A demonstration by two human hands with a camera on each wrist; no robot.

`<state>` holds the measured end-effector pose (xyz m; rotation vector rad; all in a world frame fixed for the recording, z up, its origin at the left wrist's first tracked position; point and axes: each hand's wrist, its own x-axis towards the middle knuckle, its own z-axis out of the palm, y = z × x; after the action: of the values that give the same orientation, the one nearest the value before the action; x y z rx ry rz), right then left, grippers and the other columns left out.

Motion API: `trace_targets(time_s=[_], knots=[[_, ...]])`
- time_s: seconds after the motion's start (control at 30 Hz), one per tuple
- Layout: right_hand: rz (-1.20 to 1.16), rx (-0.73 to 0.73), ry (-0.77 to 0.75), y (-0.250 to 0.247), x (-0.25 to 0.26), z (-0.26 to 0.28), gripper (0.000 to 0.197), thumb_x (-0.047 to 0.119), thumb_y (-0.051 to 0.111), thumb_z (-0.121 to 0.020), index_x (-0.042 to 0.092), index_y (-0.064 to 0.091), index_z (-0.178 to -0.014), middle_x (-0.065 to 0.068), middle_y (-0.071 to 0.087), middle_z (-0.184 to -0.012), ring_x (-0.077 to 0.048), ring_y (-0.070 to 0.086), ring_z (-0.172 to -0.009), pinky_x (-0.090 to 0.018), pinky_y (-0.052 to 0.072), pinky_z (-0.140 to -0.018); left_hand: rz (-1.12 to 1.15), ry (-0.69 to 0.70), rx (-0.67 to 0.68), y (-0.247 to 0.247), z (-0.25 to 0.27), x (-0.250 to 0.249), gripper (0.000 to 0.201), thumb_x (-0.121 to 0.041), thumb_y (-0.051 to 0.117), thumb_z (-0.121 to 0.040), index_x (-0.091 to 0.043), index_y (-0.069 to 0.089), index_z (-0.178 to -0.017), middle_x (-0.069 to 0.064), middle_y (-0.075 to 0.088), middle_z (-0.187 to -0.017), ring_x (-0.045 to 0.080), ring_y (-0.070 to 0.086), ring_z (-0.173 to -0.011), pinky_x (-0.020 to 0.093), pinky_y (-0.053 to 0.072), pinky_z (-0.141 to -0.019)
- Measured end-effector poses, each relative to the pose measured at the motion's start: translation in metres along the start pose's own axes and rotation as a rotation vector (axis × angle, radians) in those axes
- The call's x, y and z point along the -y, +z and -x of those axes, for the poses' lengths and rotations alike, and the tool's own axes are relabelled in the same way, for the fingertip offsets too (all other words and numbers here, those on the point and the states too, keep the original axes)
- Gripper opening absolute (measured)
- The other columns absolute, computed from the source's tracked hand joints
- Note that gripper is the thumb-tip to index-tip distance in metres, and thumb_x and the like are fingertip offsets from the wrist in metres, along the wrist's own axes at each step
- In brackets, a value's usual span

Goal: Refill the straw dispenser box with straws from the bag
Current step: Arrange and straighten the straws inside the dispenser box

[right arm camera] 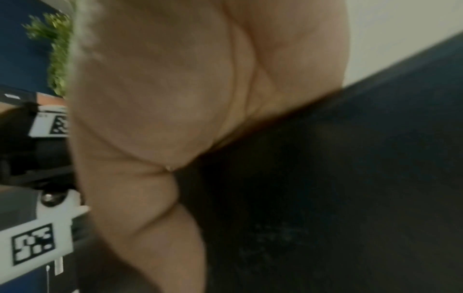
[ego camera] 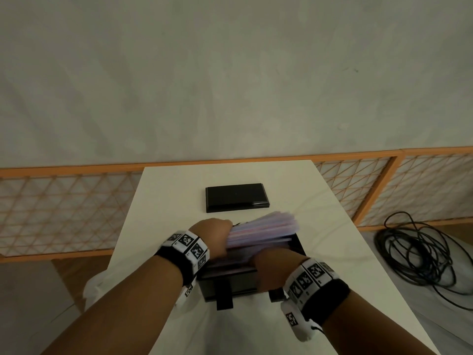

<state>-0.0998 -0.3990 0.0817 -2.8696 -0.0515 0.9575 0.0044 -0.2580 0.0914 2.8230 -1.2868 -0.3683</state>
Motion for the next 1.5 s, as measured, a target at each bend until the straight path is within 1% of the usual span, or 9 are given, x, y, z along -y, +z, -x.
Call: trace_targets(time_s=[0.2,0.33,0.53,0.7,0.83,1.0,1.2,1.4,1.5], knots=[[0.099,-0.233,-0.057,0.0,-0.004,0.002,0.05,0.041,0.064,-0.073,0.017,0.058,-0.116,-0.007,0.06,-0.116,-0.029,0.06,-0.105,-0.041,0.052,-0.088,0.148,-0.004,-0.013,-0.012,-0.001,0.012,0.029,-0.021,0.065,-0.074,-0.013,0.055,-0.1,0.007,0.063,-0.099,0.023,0.061,-0.087,0.025,0.044,-0.069],[-0.17,-0.005,0.021,0.001,-0.006,-0.006,0.074,0.048,0.075,-0.067,0.025,0.047,-0.132,-0.004,0.055,-0.132,-0.029,0.052,-0.12,-0.041,0.044,-0.1,0.161,-0.011,-0.001,-0.01,-0.003,0.013,0.03,-0.022,0.066,-0.074,-0.014,0.055,-0.101,0.008,0.063,-0.1,0.023,0.061,-0.087,0.028,0.05,-0.074],[-0.099,0.013,0.013,-0.001,-0.01,-0.01,0.079,0.056,0.072,-0.065,0.028,0.045,-0.134,0.0,0.054,-0.135,-0.026,0.052,-0.121,-0.04,0.044,-0.1,0.162,-0.02,-0.005,-0.012,-0.001,0.01,0.031,-0.022,0.067,-0.074,-0.013,0.055,-0.101,0.008,0.063,-0.1,0.024,0.061,-0.088,0.028,0.048,-0.073],[-0.017,-0.329,-0.109,-0.006,-0.008,-0.003,0.078,0.065,0.066,-0.062,0.032,0.046,-0.13,0.001,0.056,-0.129,-0.023,0.054,-0.117,-0.04,0.046,-0.098,0.152,-0.021,-0.013,-0.012,0.0,0.01,0.036,-0.021,0.068,-0.073,-0.012,0.055,-0.105,0.008,0.063,-0.102,0.024,0.061,-0.089,0.026,0.045,-0.07],[-0.182,-0.117,0.04,-0.002,-0.009,-0.017,0.101,0.077,0.066,-0.051,0.038,0.034,-0.138,0.002,0.043,-0.144,-0.023,0.043,-0.129,-0.042,0.037,-0.107,0.161,-0.031,-0.009,-0.013,-0.001,0.009,0.036,-0.02,0.068,-0.074,-0.012,0.054,-0.106,0.009,0.063,-0.103,0.024,0.061,-0.09,0.026,0.045,-0.071],[-0.189,-0.021,-0.005,-0.006,-0.007,-0.01,0.082,0.063,0.071,-0.065,0.03,0.043,-0.135,0.0,0.049,-0.139,-0.024,0.045,-0.127,-0.035,0.037,-0.103,0.173,-0.044,-0.001,-0.014,0.0,0.008,0.036,-0.019,0.069,-0.074,-0.011,0.054,-0.106,0.009,0.063,-0.104,0.024,0.062,-0.09,0.027,0.047,-0.072],[-0.027,-0.338,-0.036,-0.001,-0.01,0.002,0.054,0.064,0.065,-0.067,0.027,0.063,-0.107,0.001,0.067,-0.104,-0.019,0.063,-0.097,-0.031,0.051,-0.084,0.167,-0.048,-0.003,-0.011,0.001,0.009,0.037,-0.02,0.069,-0.073,-0.012,0.054,-0.106,0.009,0.063,-0.104,0.024,0.062,-0.09,0.028,0.049,-0.075],[-0.533,-0.904,0.076,0.009,-0.054,0.043,0.02,0.035,0.05,-0.068,0.019,0.063,-0.068,0.001,0.065,-0.07,-0.019,0.061,-0.067,-0.036,0.052,-0.062,0.074,-0.016,0.034,-0.002,0.002,0.008,0.036,-0.024,0.066,-0.077,-0.013,0.051,-0.108,0.009,0.063,-0.104,0.025,0.061,-0.09,0.03,0.048,-0.073],[-0.706,-1.04,0.166,0.019,-0.068,0.042,0.006,0.018,0.06,-0.08,0.015,0.063,-0.084,0.0,0.064,-0.086,-0.02,0.061,-0.079,-0.037,0.053,-0.069,-0.02,0.008,0.085,-0.001,0.001,0.002,0.038,-0.024,0.064,-0.08,-0.011,0.049,-0.112,0.011,0.061,-0.108,0.027,0.06,-0.094,0.03,0.043,-0.072]])
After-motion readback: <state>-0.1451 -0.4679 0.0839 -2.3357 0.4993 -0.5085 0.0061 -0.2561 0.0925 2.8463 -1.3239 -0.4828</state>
